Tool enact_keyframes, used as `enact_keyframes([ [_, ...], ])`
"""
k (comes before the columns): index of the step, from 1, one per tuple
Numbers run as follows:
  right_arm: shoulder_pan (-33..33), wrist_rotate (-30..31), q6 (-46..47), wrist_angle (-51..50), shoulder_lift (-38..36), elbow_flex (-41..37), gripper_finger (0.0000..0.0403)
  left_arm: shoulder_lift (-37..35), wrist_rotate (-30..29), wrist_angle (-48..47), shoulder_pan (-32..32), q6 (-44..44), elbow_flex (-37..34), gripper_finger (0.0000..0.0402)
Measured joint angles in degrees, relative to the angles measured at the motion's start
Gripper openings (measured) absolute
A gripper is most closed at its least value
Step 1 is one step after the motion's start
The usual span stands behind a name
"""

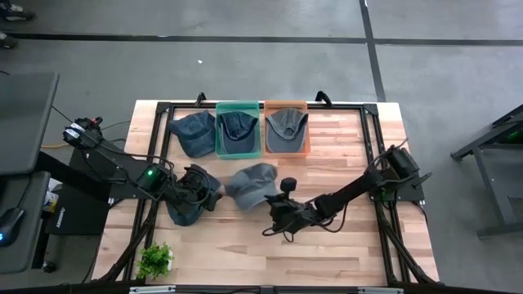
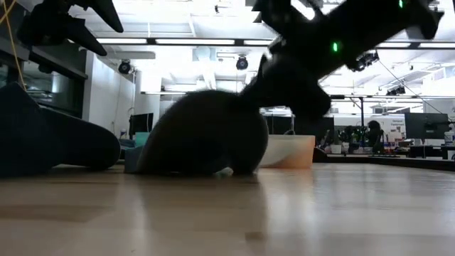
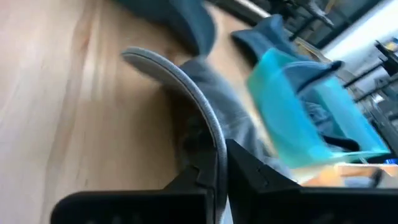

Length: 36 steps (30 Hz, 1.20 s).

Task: Pick & Place hat
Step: Put the gray cap into the orange bin

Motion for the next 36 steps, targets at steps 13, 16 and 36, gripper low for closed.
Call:
enact_keyframes([
  [13,0.04,13.0,21.92,-1.22,-16.41,-0.15,0.0003,0.0,-1.57,1.97,0.0,1.54,-0.02,0.0195],
  [16,0.02,17.5,29.51,-4.38,-19.4,-0.15,0.0003,0.0,-3.01,4.31,-0.01,3.5,-0.02,0.0195],
  [36,-1.76,29.03,57.96,-3.33,-27.5,-1.03,0.0003,2.66,-18.18,17.82,0.04,17.34,-0.07,0.0195],
])
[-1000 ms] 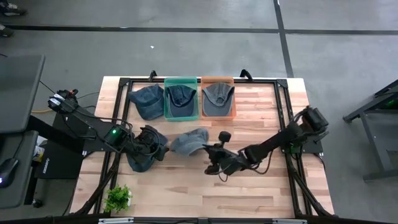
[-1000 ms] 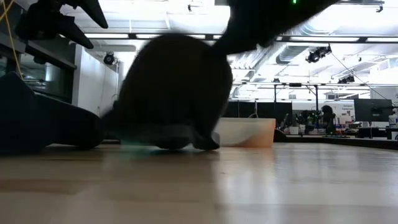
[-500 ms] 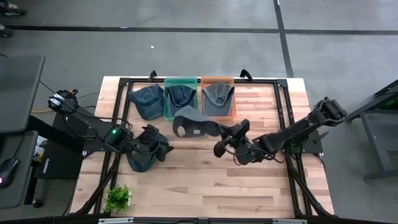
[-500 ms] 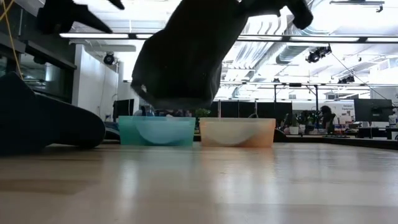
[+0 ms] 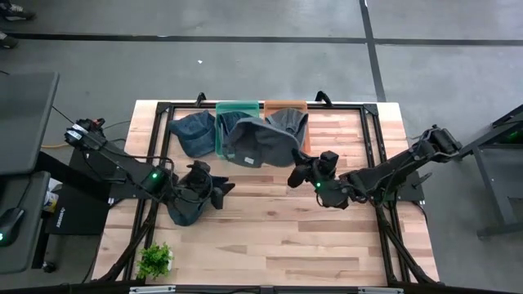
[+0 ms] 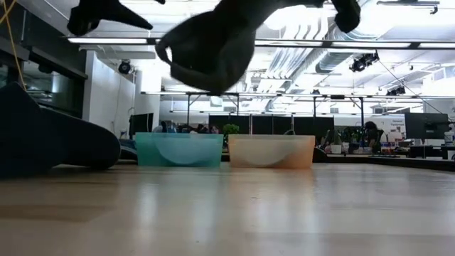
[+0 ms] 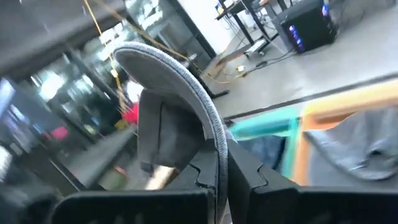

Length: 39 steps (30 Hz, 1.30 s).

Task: Pick & Place hat
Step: Put the gray cap into the orange bin

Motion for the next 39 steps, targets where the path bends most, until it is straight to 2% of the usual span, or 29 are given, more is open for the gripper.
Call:
enact_keyframes([
  [6,-2.12,-0.02,-5.05,22.64,-0.04,-5.05,0.0003,4.94,-4.8,11.43,2.07,8.22,0.05,0.0195],
  [11,-4.44,-0.86,-13.95,39.36,-0.04,-10.18,0.0003,7.6,-5.45,21.82,5.32,9.15,0.09,0.0195],
  [16,-7.89,-9.61,-25.56,58.17,-0.04,-14.87,0.0003,10.27,-2.69,31.65,9.41,9.13,0.01,0.0195],
  [20,-10.23,-17.18,-36.28,70.16,-0.04,-16.44,0.0003,11.64,4.75,42.3,13.65,9.14,0.06,0.0195],
  [23,-11.17,-20.1,-40.57,74.24,-0.07,-16.34,0.0003,12.72,10.64,51.84,16.67,9.67,0.05,0.0195],
  [26,-11.88,-21.14,-41.04,74.95,-0.07,-16.34,0.0003,14.28,16.11,62.41,19.64,10.74,0.1,0.0195],
  [29,-12.11,-21.16,-40.75,74.89,-0.05,-16.34,0.0003,15.39,19.56,67.36,21.64,11.09,0.07,0.0195],
  [33,-12.21,-21.19,-40.72,74.73,-0.05,-16.34,0.0003,15.99,20.43,69.18,23.15,9.95,0.1,0.0195],
  [39,-12.19,-21.16,-40.99,74.72,-0.04,-16.32,0.0003,15.99,14.5,69.09,23.33,9.33,0.07,0.0195],
])
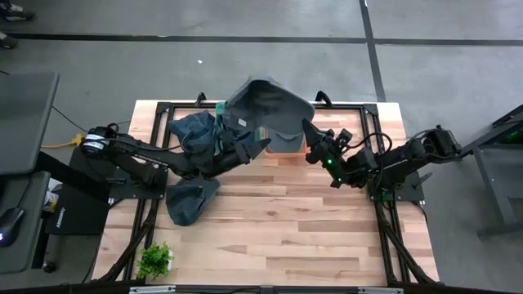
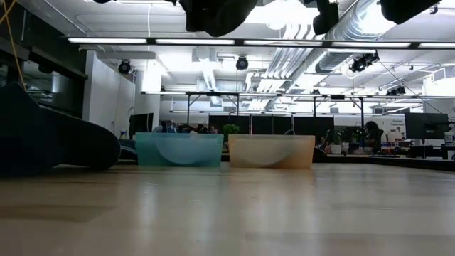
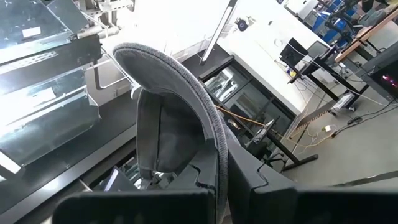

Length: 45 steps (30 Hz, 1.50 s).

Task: Pick & Place hat
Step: Put the gray cap into the orange bin

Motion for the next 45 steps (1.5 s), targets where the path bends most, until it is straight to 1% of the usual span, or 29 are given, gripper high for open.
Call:
enact_keyframes([
  [4,0.0,-0.02,0.02,-0.32,-0.02,0.02,0.0003,0.0,-4.21,0.05,0.01,0.74,0.0,0.0195],
  [6,0.0,-0.24,0.47,-1.01,0.0,0.02,0.0003,0.0,-5.25,0.01,0.6,0.8,0.0,0.0195],
  [7,0.0,-0.4,0.85,-1.42,0.0,0.02,0.0003,0.0,-4.92,0.07,1.05,0.75,0.0,0.0195],
  [11,0.0,-0.55,2.01,-3.02,0.0,0.02,0.0003,0.0,0.02,0.05,3.71,-1.37,0.0,0.0195],
  [14,-0.02,-0.52,1.97,-2.96,0.0,0.07,0.0003,0.0,2.32,0.09,4.98,-2.38,0.0,0.0195],
  [20,-0.96,-1.57,3.06,-3.53,0.0,0.07,0.0003,0.0,2.37,0.57,5.3,-2.39,0.0,0.0195],
  [22,-1.45,-1.91,3.54,-3.89,0.0,0.07,0.0003,0.0,2.35,0.97,5.3,-2.39,0.0,0.0189],
  [24,-1.88,-2.89,3.52,-3.93,0.0,0.07,0.0003,0.0,2.25,1.09,5.3,-2.52,0.0,0.0175],
  [27,-2.37,-4.37,4.28,-4.34,0.0,0.09,0.0003,0.0,1.13,1.08,5.29,-2.55,0.0,0.0138],
  [34,-2.71,-5.39,5.09,-5.36,0.0,0.11,0.0003,0.0,-1.1,0.88,5.25,-2.42,-0.07,0.0018],
  [36,-2.73,-5.73,5.01,-5.36,0.0,0.11,0.0003,0.0,-1.18,0.94,5.23,-2.39,-0.07,0.0013],
  [39,-2.73,-5.6,4.88,-5.43,0.0,0.11,0.0003,0.98,-1.02,1.62,5.88,-2.35,-0.07,0.0021],
  [43,-2.78,-5.66,4.46,-5.88,-0.03,0.11,0.0004,1.44,-0.84,2.66,5.94,-2.34,-0.07,0.0008],
  [45,-2.74,-6.45,4.44,-5.88,-0.13,0.11,0.0012,1.42,-0.57,2.78,5.89,-2.31,-0.07,0.0009],
])
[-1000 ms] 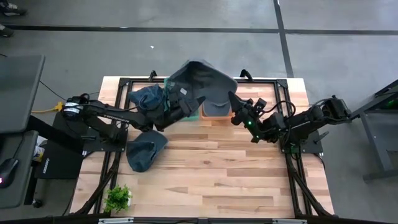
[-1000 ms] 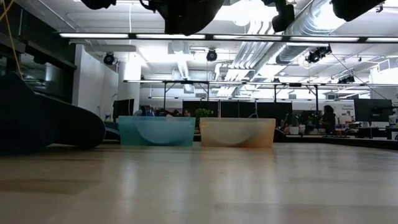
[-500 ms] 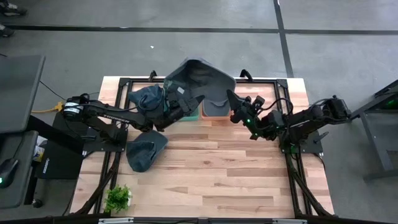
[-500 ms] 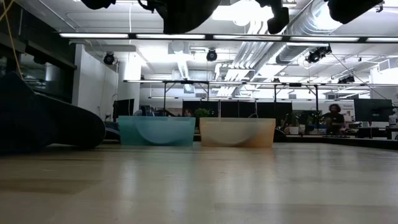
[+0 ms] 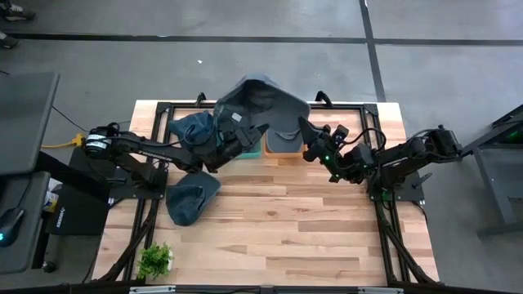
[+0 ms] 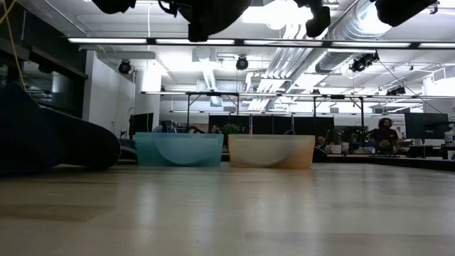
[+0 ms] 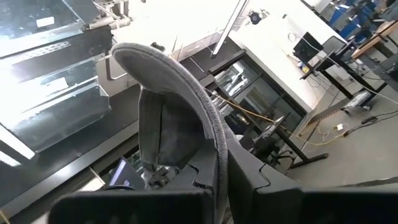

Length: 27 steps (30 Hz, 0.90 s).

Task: Pick & Place hat
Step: Put the gray cap into the orange bin

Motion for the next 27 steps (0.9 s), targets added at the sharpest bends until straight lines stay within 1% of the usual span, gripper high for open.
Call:
enact_keyframes([
  [8,1.38,-2.21,-3.86,-1.26,0.24,-0.07,0.0077,0.07,1.44,-0.09,0.02,2.73,0.09,0.0006],
  [15,3.14,-1.62,-5.35,-1.15,0.21,-0.07,0.0118,0.07,2.19,-0.56,0.42,4.52,0.09,0.0006],
  [18,4.24,-1.48,-7.68,-1.87,-0.51,-0.07,0.0131,0.01,4.54,-0.69,1.54,4.69,0.09,0.0006],
  [20,5.07,-0.62,-9.14,-4.77,-2.05,-0.07,0.014,-0.29,6.98,-0.72,2.67,4.72,0.07,0.0006],
  [22,6.09,0.95,-10.63,-9.78,-4.34,-0.07,0.0147,-0.35,9.13,-0.71,3.87,4.71,0.07,0.0006],
  [25,7.91,2.29,-11.26,-20.4,-8.91,-0.07,0.0156,-0.35,13.16,-1.4,5.36,4.64,0.07,0.0006],
  [27,9.2,2.96,-9.97,-28.7,-12.32,-0.07,0.0159,-0.37,16.04,-2.91,6.1,4.63,0.09,0.0006],
])
